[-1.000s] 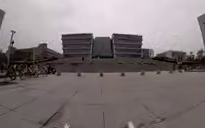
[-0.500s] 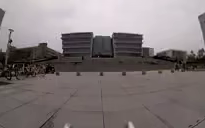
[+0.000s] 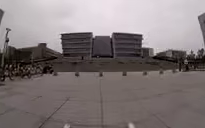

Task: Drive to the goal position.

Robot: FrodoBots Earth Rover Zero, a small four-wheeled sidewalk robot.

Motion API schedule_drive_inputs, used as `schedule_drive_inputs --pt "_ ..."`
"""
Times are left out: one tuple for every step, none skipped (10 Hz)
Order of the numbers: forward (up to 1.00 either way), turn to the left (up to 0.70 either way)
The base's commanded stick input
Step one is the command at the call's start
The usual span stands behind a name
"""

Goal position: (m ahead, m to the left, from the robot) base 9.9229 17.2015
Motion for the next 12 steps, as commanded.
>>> schedule_drive_inputs --pt "0.70 0.00" --pt "0.70 0.00" --pt "0.70 0.03" --pt "0.70 0.11" --pt "0.70 0.14" --pt "0.70 0.14" --pt "0.70 0.14" --pt "0.70 0.14" --pt "0.70 0.14" --pt "0.70 0.14" --pt "0.70 0.14" --pt "0.70 0.14"
